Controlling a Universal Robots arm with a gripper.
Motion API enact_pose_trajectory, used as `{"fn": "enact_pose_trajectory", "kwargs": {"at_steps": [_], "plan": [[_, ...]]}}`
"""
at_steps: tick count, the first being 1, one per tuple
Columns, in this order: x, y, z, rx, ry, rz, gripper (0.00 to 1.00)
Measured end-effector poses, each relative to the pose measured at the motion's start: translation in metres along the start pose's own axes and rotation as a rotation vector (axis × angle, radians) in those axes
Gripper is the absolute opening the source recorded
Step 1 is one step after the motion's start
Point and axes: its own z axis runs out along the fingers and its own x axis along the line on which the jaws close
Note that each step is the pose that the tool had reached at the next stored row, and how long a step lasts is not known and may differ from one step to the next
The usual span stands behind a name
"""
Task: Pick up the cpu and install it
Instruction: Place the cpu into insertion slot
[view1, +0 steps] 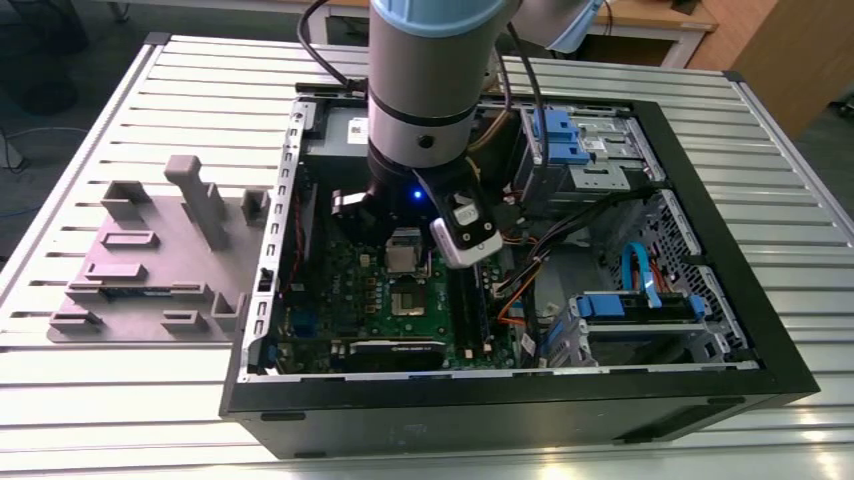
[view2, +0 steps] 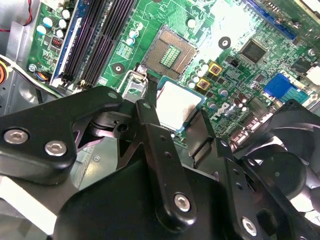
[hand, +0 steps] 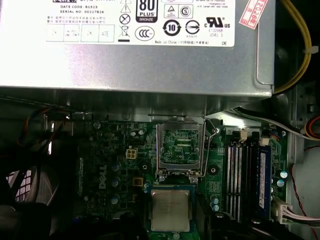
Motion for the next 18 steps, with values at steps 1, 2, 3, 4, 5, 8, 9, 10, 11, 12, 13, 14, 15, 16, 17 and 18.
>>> {"fn": "enact_pose_trajectory", "kwargs": {"at_steps": [1,2,3,4,5,8,9,10,11,12,13,14,15,16,17,18], "plan": [[0.0000,0.0000,0.0000,0.0000,0.0000,0.000,0.47],[0.0000,0.0000,0.0000,0.0000,0.0000,0.000,0.47],[0.0000,0.0000,0.0001,0.0000,0.0000,0.000,0.47],[-0.0001,0.0000,0.0007,-0.0005,-0.0002,0.000,0.47],[-0.0001,0.0000,0.0013,-0.0004,-0.0002,0.000,0.47],[0.0000,-0.0001,0.0014,0.0002,0.0000,0.000,0.47],[-0.0002,-0.0001,0.0017,0.0001,0.0000,0.000,0.47],[-0.0003,-0.0001,0.0017,0.0001,0.0000,0.000,0.47],[-0.0003,-0.0001,0.0017,0.0001,0.0000,0.000,0.47],[-0.0003,-0.0001,0.0019,0.0000,0.0000,0.000,0.47],[-0.0003,-0.0001,0.0023,-0.0002,-0.0002,0.000,0.47],[-0.0003,-0.0001,0.0025,-0.0002,-0.0001,0.000,0.47],[-0.0003,-0.0001,0.0029,0.0001,0.0000,0.000,0.47],[-0.0003,-0.0001,0.0033,0.0001,0.0000,0.000,0.47],[-0.0003,-0.0001,0.0034,0.0001,0.0000,0.000,0.47],[-0.0003,-0.0001,0.0034,0.0001,0.0000,0.000,0.47]]}}
